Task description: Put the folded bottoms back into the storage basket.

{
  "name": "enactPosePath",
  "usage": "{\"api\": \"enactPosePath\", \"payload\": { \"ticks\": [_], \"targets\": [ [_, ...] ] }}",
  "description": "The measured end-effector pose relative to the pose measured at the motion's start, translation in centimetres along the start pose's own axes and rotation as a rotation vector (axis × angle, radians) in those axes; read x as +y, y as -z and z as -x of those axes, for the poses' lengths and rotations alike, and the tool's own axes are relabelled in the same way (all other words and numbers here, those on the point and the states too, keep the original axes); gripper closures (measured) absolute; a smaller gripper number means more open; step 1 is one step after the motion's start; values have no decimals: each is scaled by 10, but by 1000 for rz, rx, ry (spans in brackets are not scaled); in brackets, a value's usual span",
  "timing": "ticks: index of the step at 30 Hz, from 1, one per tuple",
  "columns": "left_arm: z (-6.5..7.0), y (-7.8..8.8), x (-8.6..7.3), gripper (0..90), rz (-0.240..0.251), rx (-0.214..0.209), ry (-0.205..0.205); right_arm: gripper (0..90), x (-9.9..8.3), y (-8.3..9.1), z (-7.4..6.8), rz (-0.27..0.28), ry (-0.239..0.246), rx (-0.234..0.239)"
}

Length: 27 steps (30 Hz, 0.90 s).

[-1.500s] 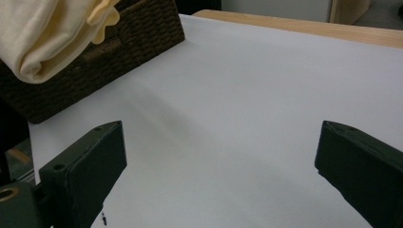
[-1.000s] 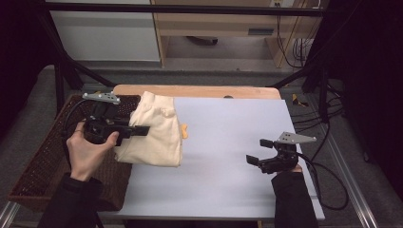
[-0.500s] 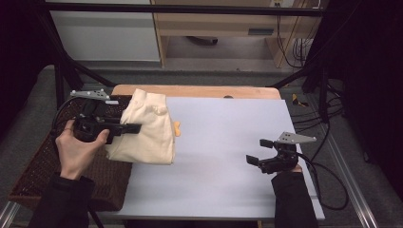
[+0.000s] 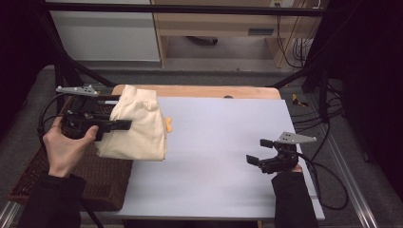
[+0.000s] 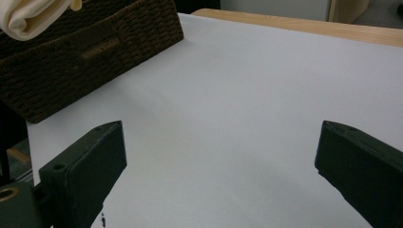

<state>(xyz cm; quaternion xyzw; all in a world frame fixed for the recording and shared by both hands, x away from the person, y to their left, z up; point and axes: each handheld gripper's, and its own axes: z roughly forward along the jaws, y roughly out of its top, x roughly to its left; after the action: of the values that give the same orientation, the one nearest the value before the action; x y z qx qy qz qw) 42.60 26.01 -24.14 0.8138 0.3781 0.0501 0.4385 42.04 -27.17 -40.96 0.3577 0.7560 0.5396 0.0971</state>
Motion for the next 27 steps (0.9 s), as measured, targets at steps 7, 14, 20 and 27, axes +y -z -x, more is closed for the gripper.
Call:
{"api": "enactPosePath", "payload": {
  "ticks": [7,14,20,27],
  "targets": [
    [-7,5,-1,726,-3,12,13,34,0,0,0,-2,0,0],
    [-15,13,-3,726,4,23,21,34,0,0,0,-2,-1,1],
    [-19,18,-4,726,8,30,27,34,0,0,1,-4,1,1],
    [-23,23,-5,726,4,46,30,34,0,0,1,-4,0,1]
  ]
}}
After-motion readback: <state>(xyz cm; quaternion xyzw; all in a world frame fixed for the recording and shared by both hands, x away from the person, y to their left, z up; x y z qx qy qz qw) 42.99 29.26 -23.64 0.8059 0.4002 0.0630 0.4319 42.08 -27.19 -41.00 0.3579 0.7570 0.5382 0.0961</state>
